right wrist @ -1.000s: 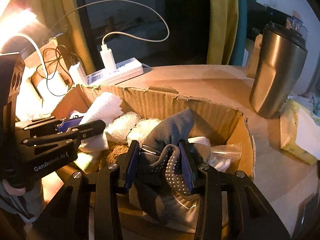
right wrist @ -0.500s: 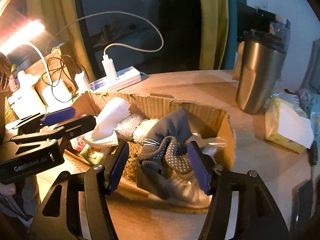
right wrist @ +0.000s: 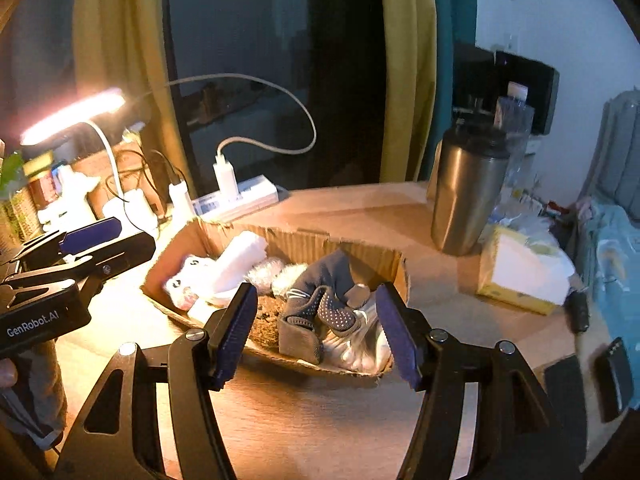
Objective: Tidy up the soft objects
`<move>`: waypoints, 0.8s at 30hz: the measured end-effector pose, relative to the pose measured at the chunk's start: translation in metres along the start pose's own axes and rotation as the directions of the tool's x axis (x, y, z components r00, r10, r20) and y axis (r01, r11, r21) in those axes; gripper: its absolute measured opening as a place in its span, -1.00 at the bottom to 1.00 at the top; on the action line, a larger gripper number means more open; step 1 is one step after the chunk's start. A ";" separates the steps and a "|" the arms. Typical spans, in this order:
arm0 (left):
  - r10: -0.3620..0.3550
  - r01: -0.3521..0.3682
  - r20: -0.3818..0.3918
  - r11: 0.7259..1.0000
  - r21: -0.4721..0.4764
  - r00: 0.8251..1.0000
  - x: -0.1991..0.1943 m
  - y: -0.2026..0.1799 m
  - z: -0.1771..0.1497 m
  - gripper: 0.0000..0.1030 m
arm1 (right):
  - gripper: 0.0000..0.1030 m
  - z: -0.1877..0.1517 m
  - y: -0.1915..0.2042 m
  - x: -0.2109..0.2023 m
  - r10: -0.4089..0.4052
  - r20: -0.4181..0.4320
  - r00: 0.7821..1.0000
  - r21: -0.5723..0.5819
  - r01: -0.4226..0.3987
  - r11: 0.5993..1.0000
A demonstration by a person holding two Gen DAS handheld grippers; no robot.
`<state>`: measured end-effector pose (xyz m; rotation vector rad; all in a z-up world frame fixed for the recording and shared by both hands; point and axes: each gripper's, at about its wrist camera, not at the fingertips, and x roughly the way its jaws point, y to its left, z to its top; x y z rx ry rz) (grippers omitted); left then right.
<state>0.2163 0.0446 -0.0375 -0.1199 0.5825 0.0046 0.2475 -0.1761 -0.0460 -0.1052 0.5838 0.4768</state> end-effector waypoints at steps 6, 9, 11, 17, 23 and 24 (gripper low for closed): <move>0.002 -0.003 0.055 1.000 0.010 0.999 -0.032 -0.006 0.002 0.45 | 0.27 0.007 0.006 -0.034 -0.003 0.050 0.999 -0.011 0.004 1.000; 0.006 -0.007 0.081 1.000 0.014 0.997 -0.049 -0.009 0.003 0.62 | 0.28 0.010 0.008 -0.048 -0.005 0.073 0.997 -0.015 0.007 1.000; 0.012 -0.014 0.099 1.000 0.016 0.995 -0.061 -0.010 0.004 0.73 | 0.40 0.011 0.010 -0.058 -0.009 0.091 0.996 -0.018 0.011 1.000; 0.014 -0.017 0.158 1.000 0.014 0.987 -0.090 -0.015 0.008 0.77 | 0.59 0.015 0.017 -0.091 -0.006 0.151 0.989 -0.031 0.011 0.999; 0.032 -0.036 0.192 0.999 0.016 0.981 -0.113 -0.023 0.012 0.78 | 0.59 0.018 0.019 -0.116 -0.008 0.201 0.980 -0.034 0.015 0.999; 0.044 -0.049 0.191 0.999 0.020 0.981 -0.116 -0.025 0.013 0.78 | 0.59 0.019 0.019 -0.119 -0.009 0.208 0.978 -0.034 0.016 0.999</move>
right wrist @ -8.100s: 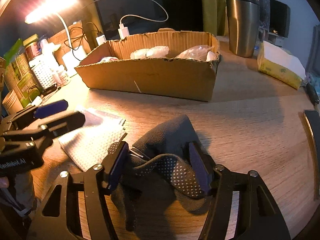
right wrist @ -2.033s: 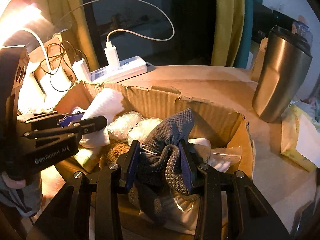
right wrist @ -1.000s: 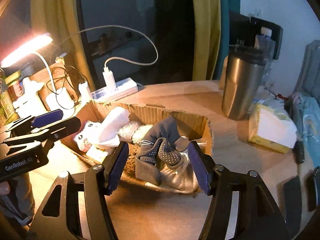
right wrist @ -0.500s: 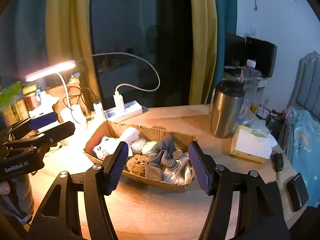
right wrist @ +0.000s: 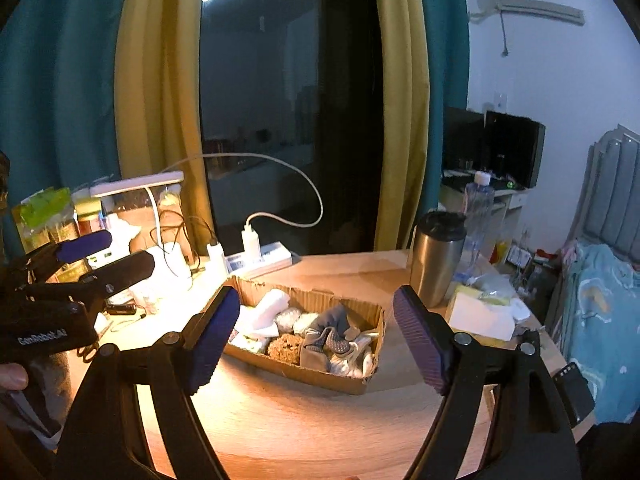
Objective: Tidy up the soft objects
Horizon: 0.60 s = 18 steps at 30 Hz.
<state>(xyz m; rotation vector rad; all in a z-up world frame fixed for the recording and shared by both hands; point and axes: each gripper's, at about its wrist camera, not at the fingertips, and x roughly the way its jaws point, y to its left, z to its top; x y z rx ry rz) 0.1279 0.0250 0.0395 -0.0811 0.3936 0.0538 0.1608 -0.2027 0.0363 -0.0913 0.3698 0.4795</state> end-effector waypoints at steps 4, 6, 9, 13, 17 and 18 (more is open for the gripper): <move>0.040 -0.040 0.017 0.999 0.013 0.999 -0.009 -0.005 0.004 0.78 | 0.59 0.004 0.001 -0.012 -0.005 0.025 1.000 -0.005 0.005 1.000; 0.048 -0.048 0.021 0.999 0.007 0.999 -0.013 -0.005 0.006 0.78 | 0.59 0.006 0.002 -0.018 -0.008 0.035 0.999 -0.008 0.008 1.000; 0.061 -0.062 0.042 0.998 0.017 0.997 -0.021 -0.008 0.009 0.97 | 0.59 0.008 0.002 -0.027 -0.012 0.052 0.999 -0.010 0.013 1.000; 0.058 -0.060 0.077 0.998 0.029 0.995 -0.033 -0.012 0.014 0.98 | 0.59 0.012 0.003 -0.035 -0.020 0.068 0.998 -0.010 0.021 1.000; 0.059 -0.064 0.108 0.997 0.039 0.992 -0.042 -0.016 0.019 0.98 | 0.59 0.018 0.003 -0.042 -0.024 0.085 0.996 -0.015 0.025 1.000; 0.059 -0.065 0.120 0.997 0.041 0.991 -0.045 -0.017 0.022 0.98 | 0.59 0.019 0.004 -0.042 -0.025 0.089 0.996 -0.015 0.026 1.000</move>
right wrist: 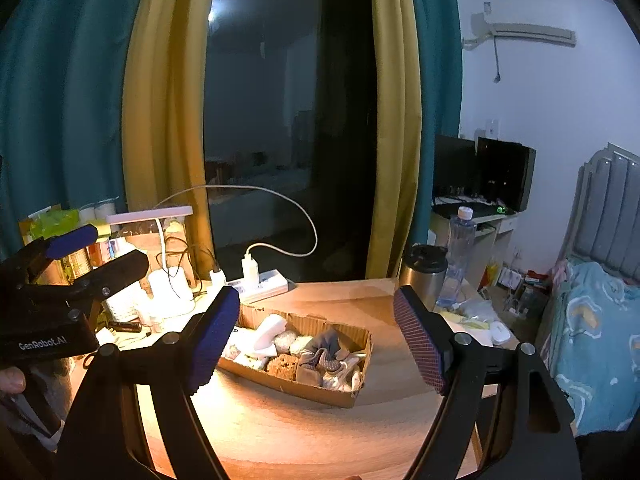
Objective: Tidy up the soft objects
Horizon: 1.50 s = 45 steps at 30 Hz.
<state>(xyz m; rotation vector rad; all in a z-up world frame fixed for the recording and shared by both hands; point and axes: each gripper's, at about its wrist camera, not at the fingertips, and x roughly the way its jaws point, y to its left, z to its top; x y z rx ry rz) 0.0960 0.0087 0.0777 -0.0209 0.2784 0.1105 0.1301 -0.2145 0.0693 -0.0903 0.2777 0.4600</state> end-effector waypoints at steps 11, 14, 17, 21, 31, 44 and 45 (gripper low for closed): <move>-0.010 0.009 0.035 1.000 0.009 0.999 -0.008 -0.006 0.012 0.98 | 0.61 0.006 -0.005 -0.005 -0.013 0.025 1.000 0.003 0.013 1.000; -0.013 0.012 0.029 1.000 0.012 1.000 -0.008 -0.007 0.011 0.98 | 0.61 0.005 -0.008 -0.005 -0.013 0.020 1.000 0.004 0.013 1.000; -0.015 0.014 0.026 1.000 0.010 1.000 -0.007 -0.008 0.011 0.98 | 0.61 0.004 -0.008 -0.005 -0.013 0.020 1.000 0.004 0.013 1.000; -0.015 0.015 0.026 1.000 0.009 1.000 -0.007 -0.008 0.011 0.98 | 0.61 0.004 -0.007 -0.004 -0.013 0.018 1.000 0.004 0.013 1.000; -0.015 0.015 0.008 1.000 0.004 1.000 -0.001 -0.012 0.009 0.98 | 0.61 0.001 -0.011 0.000 -0.003 0.007 1.000 0.011 0.003 1.000; -0.015 0.015 -0.004 1.000 0.004 1.000 0.002 -0.014 0.007 0.98 | 0.61 0.001 -0.014 0.002 0.002 -0.001 1.000 0.013 -0.002 1.000; -0.016 0.016 -0.004 1.000 0.004 1.000 0.002 -0.014 0.007 0.98 | 0.61 0.000 -0.015 0.002 0.002 -0.002 1.000 0.013 -0.002 1.000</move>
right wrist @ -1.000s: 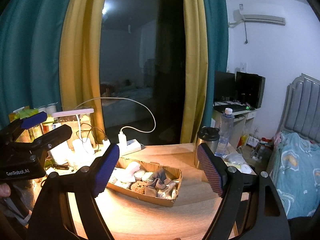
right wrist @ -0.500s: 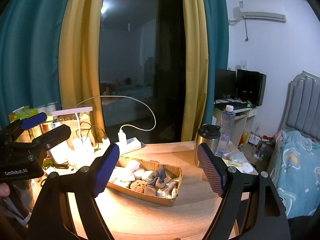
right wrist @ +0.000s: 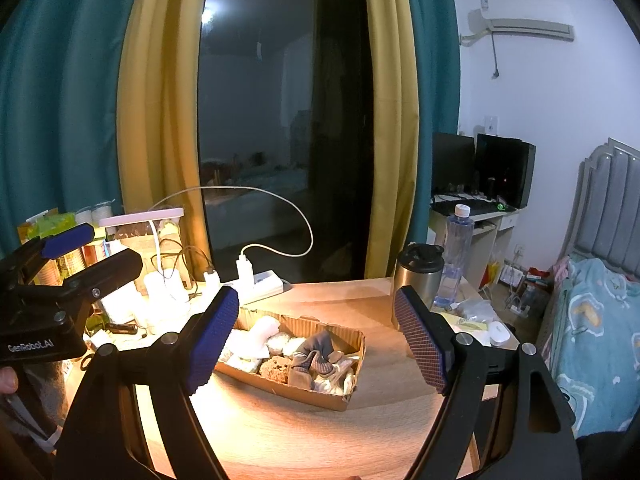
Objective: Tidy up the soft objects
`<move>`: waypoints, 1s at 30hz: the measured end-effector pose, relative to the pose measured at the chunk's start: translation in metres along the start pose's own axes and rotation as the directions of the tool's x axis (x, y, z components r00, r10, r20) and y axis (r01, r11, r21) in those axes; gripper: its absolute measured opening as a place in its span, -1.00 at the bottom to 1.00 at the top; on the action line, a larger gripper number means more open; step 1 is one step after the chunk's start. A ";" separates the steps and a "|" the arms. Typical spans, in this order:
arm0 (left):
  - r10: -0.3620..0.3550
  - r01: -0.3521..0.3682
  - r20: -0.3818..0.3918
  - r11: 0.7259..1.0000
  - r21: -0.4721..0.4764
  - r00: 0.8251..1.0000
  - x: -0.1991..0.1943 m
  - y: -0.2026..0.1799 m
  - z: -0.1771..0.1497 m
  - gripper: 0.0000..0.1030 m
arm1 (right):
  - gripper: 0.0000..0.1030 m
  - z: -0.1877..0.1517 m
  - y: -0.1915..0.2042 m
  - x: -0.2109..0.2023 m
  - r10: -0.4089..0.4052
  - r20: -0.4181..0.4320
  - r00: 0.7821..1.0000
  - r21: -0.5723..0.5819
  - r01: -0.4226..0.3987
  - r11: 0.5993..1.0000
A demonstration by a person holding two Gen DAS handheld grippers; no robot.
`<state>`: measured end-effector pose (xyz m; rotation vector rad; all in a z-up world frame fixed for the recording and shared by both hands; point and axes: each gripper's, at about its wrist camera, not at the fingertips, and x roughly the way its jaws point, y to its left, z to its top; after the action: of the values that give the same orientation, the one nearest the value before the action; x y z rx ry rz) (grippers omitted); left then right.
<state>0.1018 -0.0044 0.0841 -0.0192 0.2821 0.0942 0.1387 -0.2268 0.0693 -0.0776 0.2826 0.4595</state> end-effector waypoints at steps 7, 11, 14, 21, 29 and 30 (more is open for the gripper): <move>0.000 0.000 -0.004 1.000 0.002 1.000 0.004 0.000 -0.002 0.98 | 0.61 -0.004 -0.001 0.001 -0.001 -0.005 1.000 0.001 0.001 1.000; 0.001 -0.001 -0.003 1.000 -0.001 1.000 0.005 0.001 -0.002 0.98 | 0.61 -0.007 0.000 0.000 -0.001 -0.012 1.000 -0.001 0.001 1.000; 0.001 -0.001 -0.004 1.000 0.000 1.000 0.004 0.001 -0.002 0.98 | 0.61 -0.009 0.001 0.001 0.000 -0.017 1.000 -0.003 0.000 1.000; 0.000 0.000 -0.003 1.000 -0.002 1.000 0.004 0.002 -0.004 0.98 | 0.61 -0.008 0.001 0.003 0.000 -0.020 1.000 -0.003 0.000 1.000; -0.001 0.001 -0.005 1.000 -0.005 1.000 0.003 0.003 -0.006 0.98 | 0.61 -0.011 0.003 0.003 0.000 -0.028 1.000 -0.007 0.000 1.000; -0.001 0.001 -0.004 1.000 -0.004 1.000 0.004 0.003 -0.006 0.98 | 0.61 -0.010 0.003 0.004 0.002 -0.028 1.000 -0.008 -0.002 1.000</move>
<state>0.1035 -0.0017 0.0777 -0.0237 0.2861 0.0935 0.1385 -0.2235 0.0582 -0.0919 0.3087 0.4617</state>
